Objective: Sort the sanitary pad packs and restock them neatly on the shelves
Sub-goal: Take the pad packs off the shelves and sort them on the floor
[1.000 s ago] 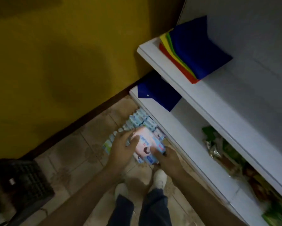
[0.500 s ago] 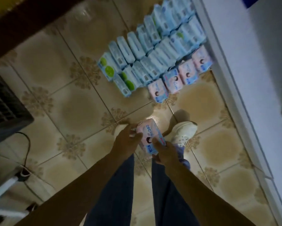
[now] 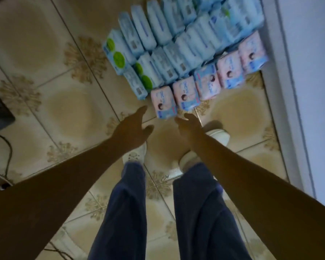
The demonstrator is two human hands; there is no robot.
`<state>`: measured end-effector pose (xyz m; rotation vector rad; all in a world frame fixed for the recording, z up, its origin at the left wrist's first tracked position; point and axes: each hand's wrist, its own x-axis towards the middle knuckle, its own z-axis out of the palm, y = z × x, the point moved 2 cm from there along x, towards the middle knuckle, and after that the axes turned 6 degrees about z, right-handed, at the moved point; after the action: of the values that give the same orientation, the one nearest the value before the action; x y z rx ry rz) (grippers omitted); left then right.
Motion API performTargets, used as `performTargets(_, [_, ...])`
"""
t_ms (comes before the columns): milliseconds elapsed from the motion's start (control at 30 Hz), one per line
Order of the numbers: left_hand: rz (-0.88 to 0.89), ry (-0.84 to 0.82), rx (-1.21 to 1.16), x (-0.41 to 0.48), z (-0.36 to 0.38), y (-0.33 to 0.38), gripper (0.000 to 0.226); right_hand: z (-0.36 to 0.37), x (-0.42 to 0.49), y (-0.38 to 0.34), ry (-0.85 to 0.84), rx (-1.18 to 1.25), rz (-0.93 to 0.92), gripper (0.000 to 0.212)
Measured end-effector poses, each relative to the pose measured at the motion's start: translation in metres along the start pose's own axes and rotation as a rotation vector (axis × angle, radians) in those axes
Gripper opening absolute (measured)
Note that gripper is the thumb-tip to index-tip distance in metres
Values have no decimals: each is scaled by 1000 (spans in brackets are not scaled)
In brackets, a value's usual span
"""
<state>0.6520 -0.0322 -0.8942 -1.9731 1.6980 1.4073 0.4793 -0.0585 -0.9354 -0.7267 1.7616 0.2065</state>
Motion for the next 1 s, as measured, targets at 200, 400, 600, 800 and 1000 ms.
performTargets(200, [355,381,455,-98,-88,70,92,-93,-140,-46,455,-717,-714,84])
performTargets(400, [632,627,599,-171,-186,164,86,-180,-281,-97,783,-1012,-1140,91])
performTargets(600, [937,807,570,-263,-238,235,69,-226,-423,-101,985,-984,-1113,67])
performTargets(800, [1199,803,635,-325,-268,290,88,-234,-527,-60,1196,-881,-905,76])
performTargets(1000, [1511,723,757,-377,-269,396,94,-284,-618,-5,1502,-760,-656,83])
